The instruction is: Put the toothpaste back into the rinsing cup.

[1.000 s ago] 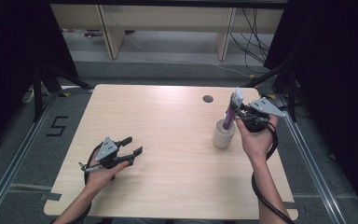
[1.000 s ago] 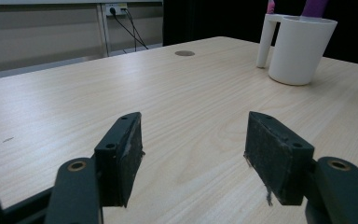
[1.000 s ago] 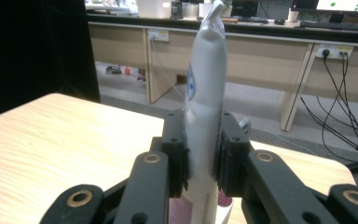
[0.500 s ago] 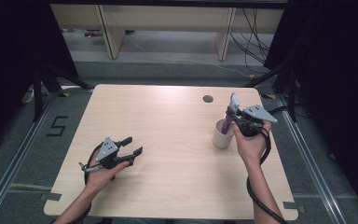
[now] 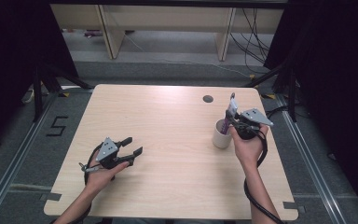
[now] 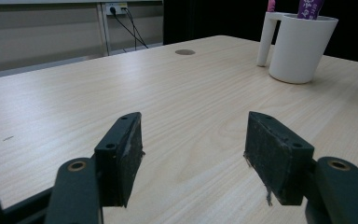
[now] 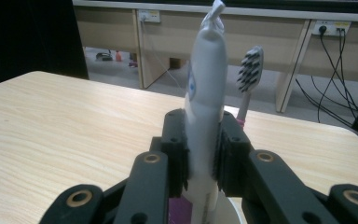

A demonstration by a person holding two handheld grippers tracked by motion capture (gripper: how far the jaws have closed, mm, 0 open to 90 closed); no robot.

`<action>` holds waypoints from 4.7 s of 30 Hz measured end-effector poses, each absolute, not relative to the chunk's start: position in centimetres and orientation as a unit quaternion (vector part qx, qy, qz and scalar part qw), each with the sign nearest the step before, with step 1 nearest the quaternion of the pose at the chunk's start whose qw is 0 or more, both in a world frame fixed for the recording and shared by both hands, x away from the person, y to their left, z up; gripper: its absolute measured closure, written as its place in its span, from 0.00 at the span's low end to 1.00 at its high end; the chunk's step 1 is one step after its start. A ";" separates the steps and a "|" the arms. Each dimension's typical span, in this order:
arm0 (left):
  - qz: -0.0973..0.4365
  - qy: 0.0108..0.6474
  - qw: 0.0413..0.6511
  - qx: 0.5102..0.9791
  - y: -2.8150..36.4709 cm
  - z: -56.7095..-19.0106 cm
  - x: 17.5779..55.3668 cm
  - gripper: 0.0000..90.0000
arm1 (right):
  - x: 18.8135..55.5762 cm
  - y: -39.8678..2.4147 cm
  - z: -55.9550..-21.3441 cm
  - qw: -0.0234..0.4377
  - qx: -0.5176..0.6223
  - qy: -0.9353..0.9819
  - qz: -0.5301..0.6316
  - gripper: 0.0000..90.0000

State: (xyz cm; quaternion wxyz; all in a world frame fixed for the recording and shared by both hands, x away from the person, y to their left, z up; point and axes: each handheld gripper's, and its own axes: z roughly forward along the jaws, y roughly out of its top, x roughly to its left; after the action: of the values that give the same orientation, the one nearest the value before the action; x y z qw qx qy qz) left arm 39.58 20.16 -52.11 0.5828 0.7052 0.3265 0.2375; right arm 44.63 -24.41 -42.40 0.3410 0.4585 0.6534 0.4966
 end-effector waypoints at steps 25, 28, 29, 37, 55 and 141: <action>0.238 0.328 0.583 0.705 20.2 -52.1 39.6 0.40 | 44.8 -24.5 -43.6 0.342 0.460 0.663 0.482 0.85; 0.238 0.327 0.583 0.705 20.2 -52.1 39.6 0.41 | 44.7 -24.4 -43.7 0.330 0.468 0.661 0.485 0.85; 0.238 0.327 0.583 0.705 20.2 -52.1 39.6 0.41 | 44.6 -24.3 -43.7 0.330 0.468 0.661 0.484 0.85; 0.238 0.327 0.582 0.706 20.2 -52.2 39.6 0.40 | 44.6 -24.4 -43.7 0.329 0.467 0.662 0.485 0.83; 0.239 0.328 0.582 0.704 20.3 -52.1 39.7 0.40 | 44.5 -24.4 -43.6 0.338 0.465 0.663 0.479 0.76; 0.244 0.333 0.588 0.696 20.7 -52.3 39.8 0.40 | 37.4 -27.7 -47.2 0.299 0.481 0.666 0.485 0.38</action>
State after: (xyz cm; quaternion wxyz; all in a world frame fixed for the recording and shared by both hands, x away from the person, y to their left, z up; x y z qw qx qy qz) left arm 39.77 20.66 -52.33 0.5876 0.6959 0.3332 0.2438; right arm 37.42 -27.72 -47.21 0.2988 0.4811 0.6663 0.4851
